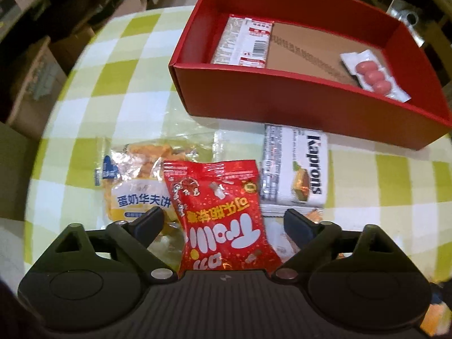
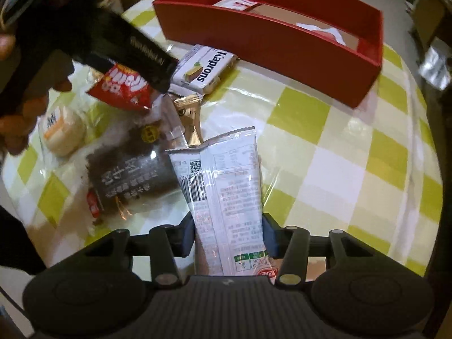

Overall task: Organize snacks
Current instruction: 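Grasp the red Trolli bag with the left tool while the right tool grasps the white snack bag, then lift both held bags and carry them over the red box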

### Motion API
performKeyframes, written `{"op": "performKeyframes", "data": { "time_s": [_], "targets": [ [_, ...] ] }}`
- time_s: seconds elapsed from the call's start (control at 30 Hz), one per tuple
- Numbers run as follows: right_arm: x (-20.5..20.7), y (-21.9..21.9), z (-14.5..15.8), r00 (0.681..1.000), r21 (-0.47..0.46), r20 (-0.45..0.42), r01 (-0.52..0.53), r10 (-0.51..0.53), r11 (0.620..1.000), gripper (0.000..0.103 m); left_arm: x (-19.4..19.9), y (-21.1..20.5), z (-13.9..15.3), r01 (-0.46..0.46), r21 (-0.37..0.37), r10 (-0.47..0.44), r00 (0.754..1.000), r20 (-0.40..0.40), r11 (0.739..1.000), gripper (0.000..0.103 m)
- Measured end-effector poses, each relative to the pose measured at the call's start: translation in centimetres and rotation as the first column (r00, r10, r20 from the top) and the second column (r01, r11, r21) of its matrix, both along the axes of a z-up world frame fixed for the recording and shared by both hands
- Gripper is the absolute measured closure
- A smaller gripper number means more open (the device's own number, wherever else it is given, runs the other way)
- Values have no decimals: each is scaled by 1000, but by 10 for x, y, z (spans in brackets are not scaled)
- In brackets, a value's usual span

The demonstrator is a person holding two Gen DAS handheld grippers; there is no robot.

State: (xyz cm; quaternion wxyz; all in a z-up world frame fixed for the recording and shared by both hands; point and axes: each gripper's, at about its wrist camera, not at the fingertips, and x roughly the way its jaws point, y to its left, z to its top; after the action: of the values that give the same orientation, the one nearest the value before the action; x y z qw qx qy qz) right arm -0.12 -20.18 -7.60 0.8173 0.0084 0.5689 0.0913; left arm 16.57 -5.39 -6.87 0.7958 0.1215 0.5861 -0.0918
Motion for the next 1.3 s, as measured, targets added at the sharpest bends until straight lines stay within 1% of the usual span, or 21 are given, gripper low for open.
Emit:
{"op": "performKeyframes", "data": {
  "time_s": [0.03, 0.1, 0.17, 0.27, 0.37, 0.47, 0.53, 0.67, 0.83, 1.1, 1.3],
  "targets": [
    [-2, -1, 1, 1000, 5, 2, 12, -12, 1000, 45, -2, -2, 0, 4, 21, -4, 1000, 13, 1000, 19],
    [-3, -2, 4, 999, 10, 8, 33, -33, 999, 46, -6, -3, 2, 16, 48, -18, 999, 36, 999, 34],
    [-4, -5, 8, 999, 19, 15, 46, -46, 999, 46, -9, 2, 4, 15, 28, -16, 999, 34, 999, 40],
    [-2, -2, 16, 998, 33, 41, 54, -55, 998, 46, -10, 13, 9, -18, -31, 18, 1000, 4, 999, 44],
    [-3, -1, 22, 996, 44, 62, 68, -71, 997, 46, -13, 25, 20, -41, -96, 40, 999, -6, 995, 45],
    [-5, -3, 27, 993, 59, 75, 85, -90, 995, 46, -26, 31, 31, -48, -133, 49, 999, 4, 990, 45],
    [-5, -4, 31, 990, 61, 95, 103, -108, 993, 46, -35, 33, 35, -38, -145, 39, 999, 5, 989, 45],
    [-3, -7, 40, 981, 59, 126, 139, -145, 989, 46, -50, 26, 42, 5, -112, 1, 999, 51, 994, 45],
    [2, -8, 44, 977, 46, 146, 149, -154, 988, 46, -55, 19, 47, 41, -86, -32, 994, 102, 995, 45],
    [15, -13, 51, 969, 26, 183, 164, -166, 986, 46, -58, 12, 57, 69, -59, -58, 984, 170, 996, 45],
    [23, -15, 56, 964, 17, 209, 165, -165, 986, 46, -57, 8, 60, 84, -44, -73, 976, 203, 996, 46]
  ]
}}
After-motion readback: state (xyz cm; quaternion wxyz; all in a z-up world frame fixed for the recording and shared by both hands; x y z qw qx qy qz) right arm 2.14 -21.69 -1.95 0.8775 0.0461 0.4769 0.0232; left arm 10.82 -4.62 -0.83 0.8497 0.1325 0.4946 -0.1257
